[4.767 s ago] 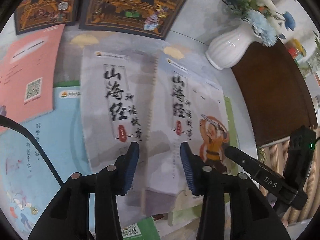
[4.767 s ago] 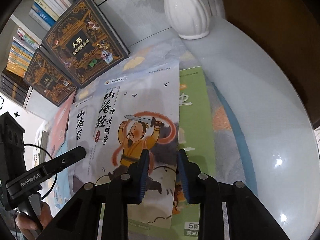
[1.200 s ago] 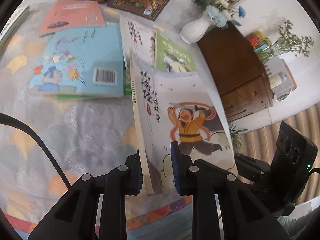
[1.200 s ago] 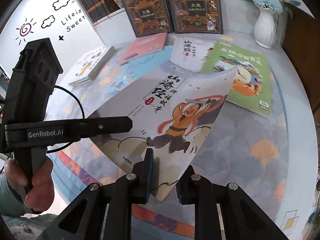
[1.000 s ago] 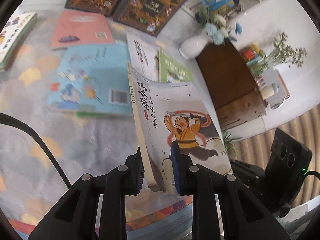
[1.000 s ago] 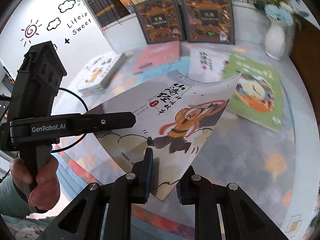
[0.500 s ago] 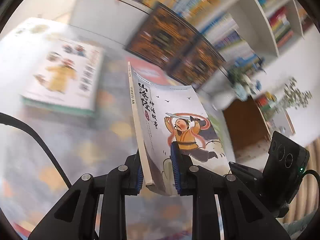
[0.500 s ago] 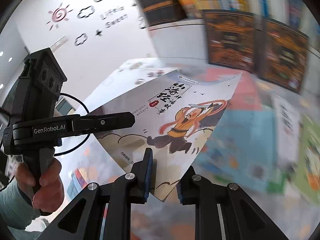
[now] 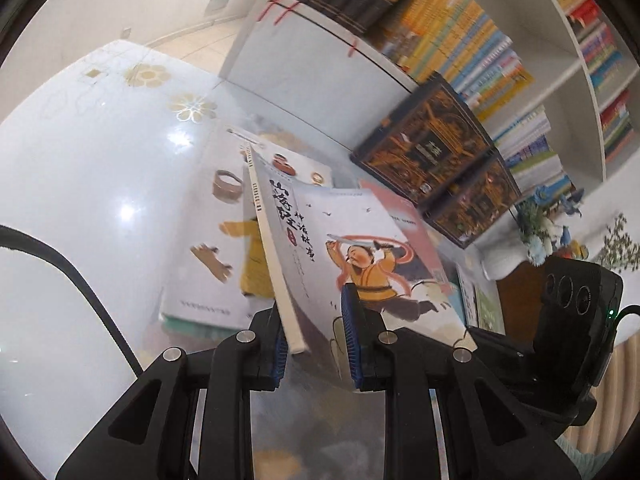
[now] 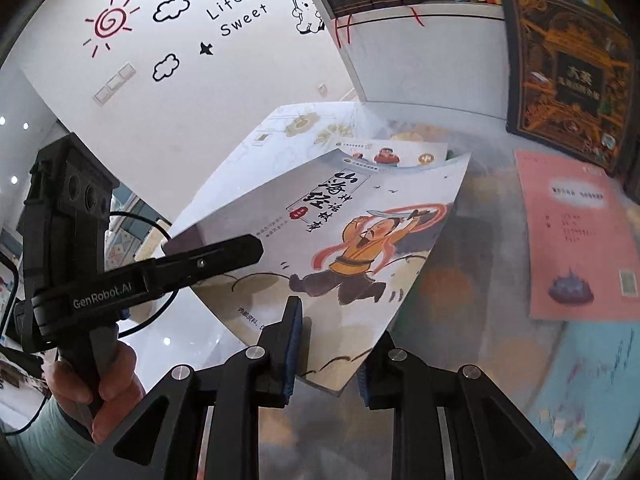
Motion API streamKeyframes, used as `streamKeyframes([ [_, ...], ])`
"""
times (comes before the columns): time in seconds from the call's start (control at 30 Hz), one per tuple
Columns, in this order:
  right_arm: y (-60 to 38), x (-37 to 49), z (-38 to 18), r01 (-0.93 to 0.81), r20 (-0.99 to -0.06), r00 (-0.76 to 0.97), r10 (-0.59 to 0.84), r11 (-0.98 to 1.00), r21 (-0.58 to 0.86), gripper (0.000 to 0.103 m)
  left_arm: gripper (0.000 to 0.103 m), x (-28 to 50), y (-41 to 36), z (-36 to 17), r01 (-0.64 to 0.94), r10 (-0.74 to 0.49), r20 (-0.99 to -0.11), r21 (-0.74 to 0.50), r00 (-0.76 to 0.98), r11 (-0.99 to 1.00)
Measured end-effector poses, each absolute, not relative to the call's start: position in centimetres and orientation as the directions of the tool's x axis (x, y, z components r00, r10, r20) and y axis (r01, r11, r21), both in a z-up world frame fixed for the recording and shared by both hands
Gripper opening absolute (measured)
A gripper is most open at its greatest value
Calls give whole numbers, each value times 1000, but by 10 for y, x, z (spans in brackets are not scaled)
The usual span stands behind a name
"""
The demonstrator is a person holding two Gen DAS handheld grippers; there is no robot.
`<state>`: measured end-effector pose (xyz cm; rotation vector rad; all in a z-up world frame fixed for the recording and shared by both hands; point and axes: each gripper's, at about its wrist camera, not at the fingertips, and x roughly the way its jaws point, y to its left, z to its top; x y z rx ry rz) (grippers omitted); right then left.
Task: Organize books
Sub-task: 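Lower the Shanhaijing book onto the book stack and open both grippers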
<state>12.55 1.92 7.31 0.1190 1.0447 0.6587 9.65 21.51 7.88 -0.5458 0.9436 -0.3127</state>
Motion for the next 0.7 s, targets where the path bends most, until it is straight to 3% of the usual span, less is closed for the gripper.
streamKeyframes([
  [0.27, 39, 156, 61, -447, -794, 319, 518, 821, 356, 23, 20, 117, 237, 55, -19, -504, -661, -616, 556, 787],
  [0.7, 22, 179, 10, -262, -769, 191, 611, 786, 559, 23, 31, 125, 273, 28, -152, -405, -707, -582, 581, 799],
])
